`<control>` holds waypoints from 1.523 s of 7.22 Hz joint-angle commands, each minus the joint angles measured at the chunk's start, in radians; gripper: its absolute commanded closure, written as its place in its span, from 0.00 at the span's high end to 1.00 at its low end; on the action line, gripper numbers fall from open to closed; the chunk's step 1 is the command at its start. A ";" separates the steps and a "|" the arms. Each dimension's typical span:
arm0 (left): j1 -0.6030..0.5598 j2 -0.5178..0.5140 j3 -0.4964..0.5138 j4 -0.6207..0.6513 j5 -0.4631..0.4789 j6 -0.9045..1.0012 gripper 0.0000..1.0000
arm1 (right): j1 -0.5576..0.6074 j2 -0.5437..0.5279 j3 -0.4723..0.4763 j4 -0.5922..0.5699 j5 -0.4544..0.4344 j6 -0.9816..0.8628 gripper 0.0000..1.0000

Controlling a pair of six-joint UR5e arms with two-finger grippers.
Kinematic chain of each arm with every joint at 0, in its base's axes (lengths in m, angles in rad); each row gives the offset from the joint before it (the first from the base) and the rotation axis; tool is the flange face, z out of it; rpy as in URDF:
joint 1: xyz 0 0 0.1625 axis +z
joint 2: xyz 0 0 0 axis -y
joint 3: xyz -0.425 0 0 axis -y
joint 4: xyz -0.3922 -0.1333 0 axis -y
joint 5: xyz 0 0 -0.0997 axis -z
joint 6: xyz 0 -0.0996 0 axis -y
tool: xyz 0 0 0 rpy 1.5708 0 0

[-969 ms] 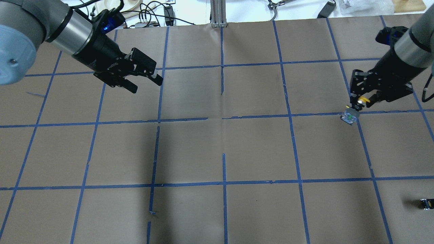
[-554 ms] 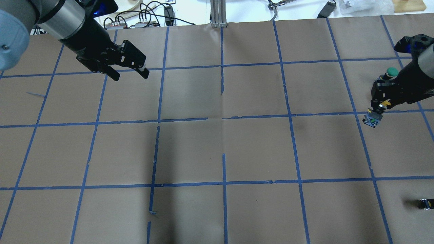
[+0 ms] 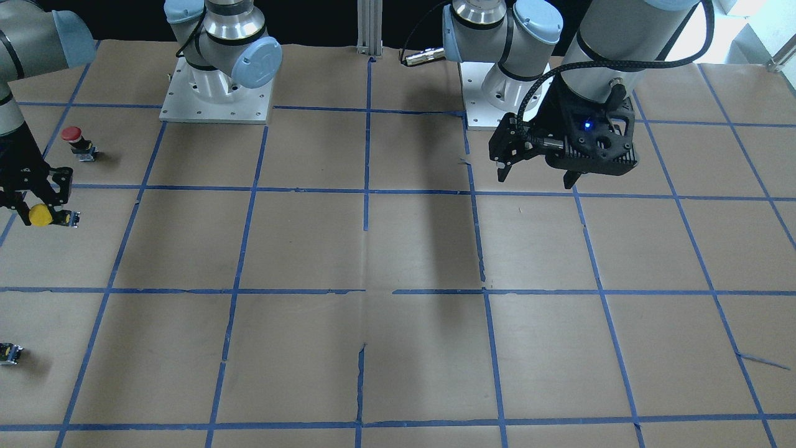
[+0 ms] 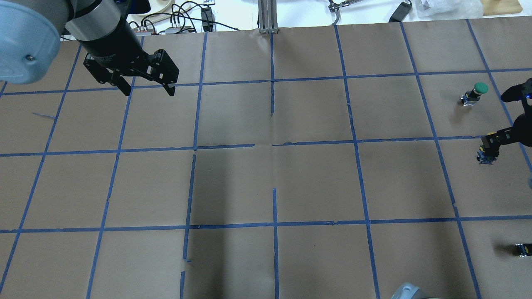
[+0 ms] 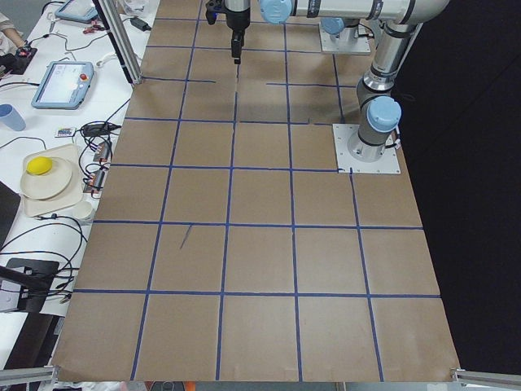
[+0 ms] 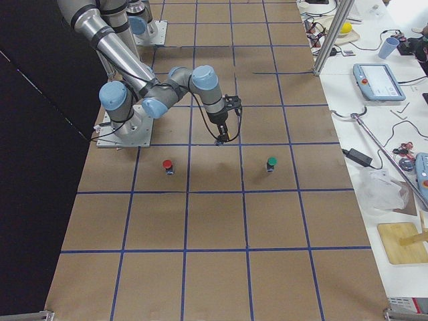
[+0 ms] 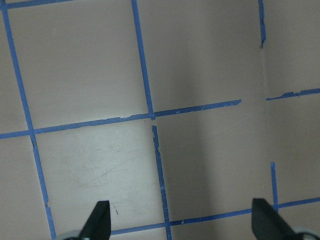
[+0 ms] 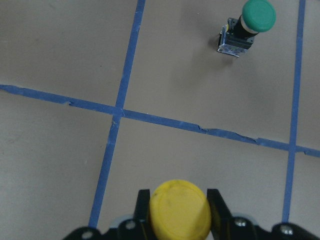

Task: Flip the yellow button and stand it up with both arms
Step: 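Lower the yellow button upright onto the table with the right gripper and release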

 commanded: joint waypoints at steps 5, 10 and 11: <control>-0.010 0.036 -0.005 -0.057 0.123 -0.039 1.00 | -0.144 0.179 0.069 -0.318 0.147 -0.221 0.08; -0.007 0.030 -0.011 -0.061 0.051 -0.051 1.00 | -0.187 0.180 0.128 -0.321 0.199 -0.238 0.12; -0.007 0.030 -0.011 -0.058 0.051 -0.049 1.00 | -0.187 0.180 0.128 -0.323 0.196 -0.241 0.19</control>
